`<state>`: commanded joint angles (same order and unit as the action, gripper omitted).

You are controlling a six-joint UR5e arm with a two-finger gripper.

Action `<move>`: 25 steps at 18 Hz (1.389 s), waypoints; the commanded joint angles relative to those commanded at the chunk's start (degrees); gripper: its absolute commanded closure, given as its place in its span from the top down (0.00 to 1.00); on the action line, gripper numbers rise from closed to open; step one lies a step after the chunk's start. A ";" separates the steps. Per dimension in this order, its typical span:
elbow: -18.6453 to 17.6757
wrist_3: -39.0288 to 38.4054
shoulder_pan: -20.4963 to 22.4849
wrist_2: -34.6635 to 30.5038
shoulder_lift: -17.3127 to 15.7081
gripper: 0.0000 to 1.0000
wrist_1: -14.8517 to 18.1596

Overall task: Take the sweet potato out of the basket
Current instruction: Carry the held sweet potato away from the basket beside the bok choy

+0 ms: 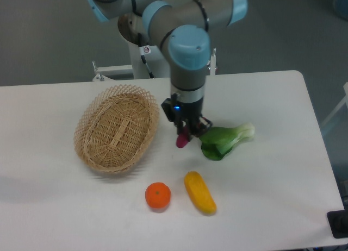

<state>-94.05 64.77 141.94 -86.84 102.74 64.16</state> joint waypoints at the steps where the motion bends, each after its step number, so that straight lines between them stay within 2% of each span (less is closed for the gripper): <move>1: 1.32 0.35 0.09 0.00 0.70 0.27 0.09; 8: 7.03 1.49 4.04 0.00 7.47 0.28 -0.53; 13: 7.39 11.58 6.42 -0.17 8.96 0.28 -0.35; 15: 7.74 14.41 6.59 -2.53 9.59 0.28 0.08; 20: 9.85 15.56 7.03 -3.78 10.82 0.28 0.79; 25: 9.94 17.06 7.47 -3.69 10.82 0.28 1.41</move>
<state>-84.11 81.83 149.41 -90.53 113.55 65.57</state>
